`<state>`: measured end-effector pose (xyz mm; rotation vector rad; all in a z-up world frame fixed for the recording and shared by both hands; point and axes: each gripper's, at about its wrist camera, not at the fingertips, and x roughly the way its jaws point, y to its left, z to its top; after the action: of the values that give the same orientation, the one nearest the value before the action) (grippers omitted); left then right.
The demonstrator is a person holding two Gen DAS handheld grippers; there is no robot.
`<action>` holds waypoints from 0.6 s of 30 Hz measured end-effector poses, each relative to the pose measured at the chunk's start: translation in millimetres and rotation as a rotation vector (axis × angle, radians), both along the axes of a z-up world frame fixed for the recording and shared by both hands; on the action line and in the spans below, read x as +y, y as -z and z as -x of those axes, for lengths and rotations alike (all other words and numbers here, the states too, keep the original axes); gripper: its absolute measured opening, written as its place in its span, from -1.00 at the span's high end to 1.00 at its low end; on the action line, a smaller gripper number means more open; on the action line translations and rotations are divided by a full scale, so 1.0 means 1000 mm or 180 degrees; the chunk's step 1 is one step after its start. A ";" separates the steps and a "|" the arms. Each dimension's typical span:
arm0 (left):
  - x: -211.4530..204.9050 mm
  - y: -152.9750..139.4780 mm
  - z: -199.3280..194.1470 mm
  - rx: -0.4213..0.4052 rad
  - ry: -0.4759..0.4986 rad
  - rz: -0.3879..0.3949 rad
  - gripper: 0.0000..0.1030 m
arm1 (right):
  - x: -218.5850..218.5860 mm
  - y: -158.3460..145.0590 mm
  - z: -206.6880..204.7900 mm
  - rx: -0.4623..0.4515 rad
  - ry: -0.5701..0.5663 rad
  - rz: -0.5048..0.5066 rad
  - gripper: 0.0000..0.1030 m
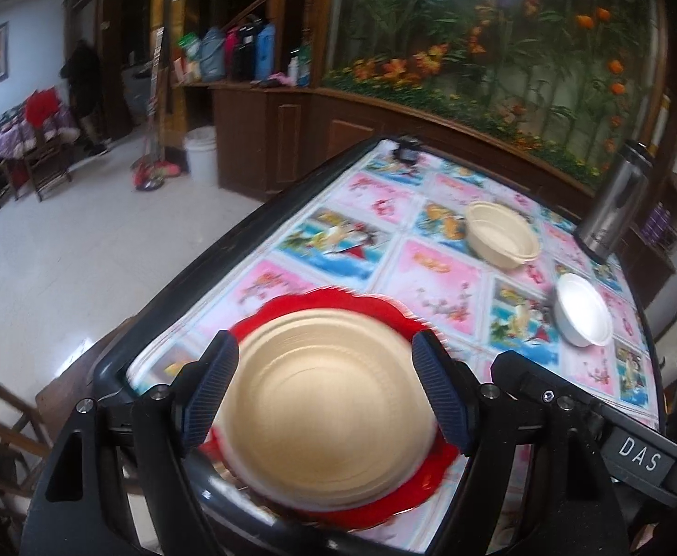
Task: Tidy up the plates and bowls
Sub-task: 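Move the left gripper to the small white bowl and grasp its rim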
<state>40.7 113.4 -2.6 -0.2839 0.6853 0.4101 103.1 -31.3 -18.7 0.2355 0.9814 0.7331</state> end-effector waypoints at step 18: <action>-0.115 0.034 -0.099 0.0370 0.0853 0.0348 -0.51 | -0.180 0.019 -0.054 0.0251 0.1285 -0.0067 -0.44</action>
<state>140.0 -2.1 -36.8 -0.2686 0.8493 0.1341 157.1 -211.1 -37.6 0.4686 0.9622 0.3671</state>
